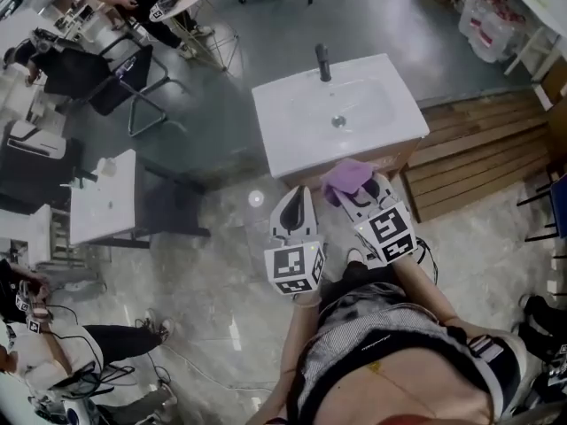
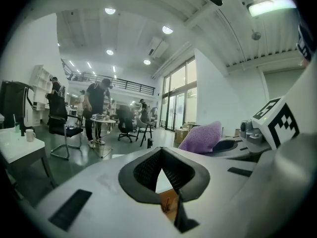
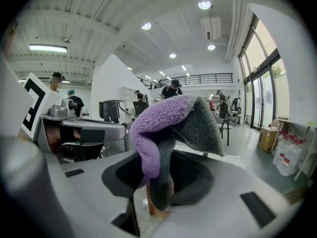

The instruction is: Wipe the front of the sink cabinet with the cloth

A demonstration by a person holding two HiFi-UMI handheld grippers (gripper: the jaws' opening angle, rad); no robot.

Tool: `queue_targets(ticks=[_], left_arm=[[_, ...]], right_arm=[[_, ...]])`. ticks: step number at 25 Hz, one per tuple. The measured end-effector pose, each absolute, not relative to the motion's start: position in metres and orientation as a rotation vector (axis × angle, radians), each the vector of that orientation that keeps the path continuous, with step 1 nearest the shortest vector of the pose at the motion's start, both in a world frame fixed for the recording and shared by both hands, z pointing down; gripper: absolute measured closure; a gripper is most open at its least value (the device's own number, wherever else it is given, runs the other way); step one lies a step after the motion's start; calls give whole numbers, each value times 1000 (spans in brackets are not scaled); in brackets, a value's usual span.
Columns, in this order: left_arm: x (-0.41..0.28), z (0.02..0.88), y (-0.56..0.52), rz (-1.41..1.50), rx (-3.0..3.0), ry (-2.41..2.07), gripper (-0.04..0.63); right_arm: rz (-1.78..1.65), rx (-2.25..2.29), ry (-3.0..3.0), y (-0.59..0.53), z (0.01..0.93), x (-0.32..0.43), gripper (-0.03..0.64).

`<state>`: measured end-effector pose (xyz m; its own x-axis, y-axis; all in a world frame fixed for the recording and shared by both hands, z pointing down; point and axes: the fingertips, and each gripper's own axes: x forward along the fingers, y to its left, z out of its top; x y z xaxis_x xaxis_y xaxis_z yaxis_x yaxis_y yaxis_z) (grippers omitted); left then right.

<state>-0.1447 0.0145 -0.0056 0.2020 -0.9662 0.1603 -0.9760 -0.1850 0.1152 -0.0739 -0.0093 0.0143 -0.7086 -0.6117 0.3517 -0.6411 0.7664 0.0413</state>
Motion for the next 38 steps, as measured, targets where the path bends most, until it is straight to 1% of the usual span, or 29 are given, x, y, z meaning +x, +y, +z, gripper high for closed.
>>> queue_targets(ticks=[8, 15, 23, 29, 38], left_arm=[[-156, 10, 5, 130, 2201, -1919, 595], [-204, 24, -22, 139, 2184, -1903, 595], [-247, 36, -68, 139, 2288, -1745, 595], [-275, 62, -95, 158, 2346, -1594, 595], [-280, 110, -109, 246, 2319, -1512, 595]], right_arm=[[150, 875, -2631, -20, 26, -90, 437], [162, 897, -2597, -47, 38, -129, 437], [172, 1011, -2548, -82, 43, -174, 437], [201, 1092, -2475, -100, 65, -206, 437], [249, 1121, -2437, -111, 100, -209, 437]])
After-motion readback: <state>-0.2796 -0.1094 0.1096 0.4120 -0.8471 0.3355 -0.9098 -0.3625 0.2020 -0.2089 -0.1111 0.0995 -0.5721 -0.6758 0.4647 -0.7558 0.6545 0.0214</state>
